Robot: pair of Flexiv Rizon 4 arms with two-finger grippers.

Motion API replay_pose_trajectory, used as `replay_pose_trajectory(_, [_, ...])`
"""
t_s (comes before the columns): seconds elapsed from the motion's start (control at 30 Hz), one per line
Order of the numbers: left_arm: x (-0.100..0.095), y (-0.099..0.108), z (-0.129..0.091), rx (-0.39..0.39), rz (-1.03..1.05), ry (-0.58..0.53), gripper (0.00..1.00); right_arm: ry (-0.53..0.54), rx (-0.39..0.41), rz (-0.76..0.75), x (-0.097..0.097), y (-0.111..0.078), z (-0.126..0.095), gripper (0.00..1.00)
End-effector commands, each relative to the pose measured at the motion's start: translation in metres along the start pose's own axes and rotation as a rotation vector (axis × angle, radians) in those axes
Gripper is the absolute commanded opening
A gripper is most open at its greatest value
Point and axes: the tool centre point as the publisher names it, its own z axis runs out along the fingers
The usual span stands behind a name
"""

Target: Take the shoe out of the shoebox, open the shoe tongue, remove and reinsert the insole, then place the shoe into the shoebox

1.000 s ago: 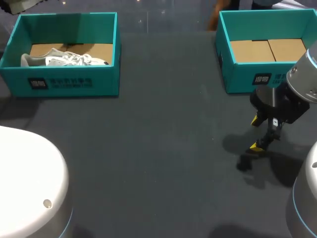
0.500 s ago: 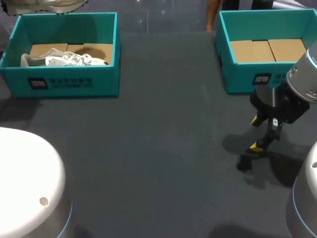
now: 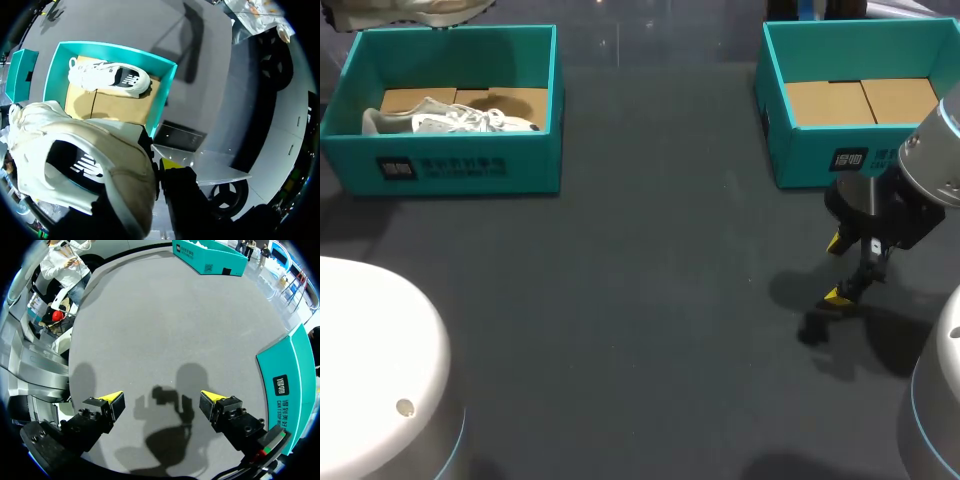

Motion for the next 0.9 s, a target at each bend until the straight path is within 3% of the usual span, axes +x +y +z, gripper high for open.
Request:
replay_pose_trajectory(0.03, [-0.007,0.009,0.010,0.023,0.011,-0.003,0.00,-0.003,0.002,0.000,0.001,0.000,0.000,1.00])
replay_pose_trajectory(0.33, [-0.016,0.007,0.043,0.079,0.060,0.031,0.00,-0.003,0.002,0.000,0.001,0.000,0.000,1.00])
replay_pose_trajectory(0.77, [-0.016,0.007,0.043,0.079,0.060,0.031,0.00,-0.003,0.002,0.000,0.001,0.000,0.000,1.00])
replay_pose_trajectory(0.9, [-0.024,0.003,0.059,0.102,0.084,0.033,0.00,-0.003,0.002,0.000,0.001,0.000,0.000,1.00])
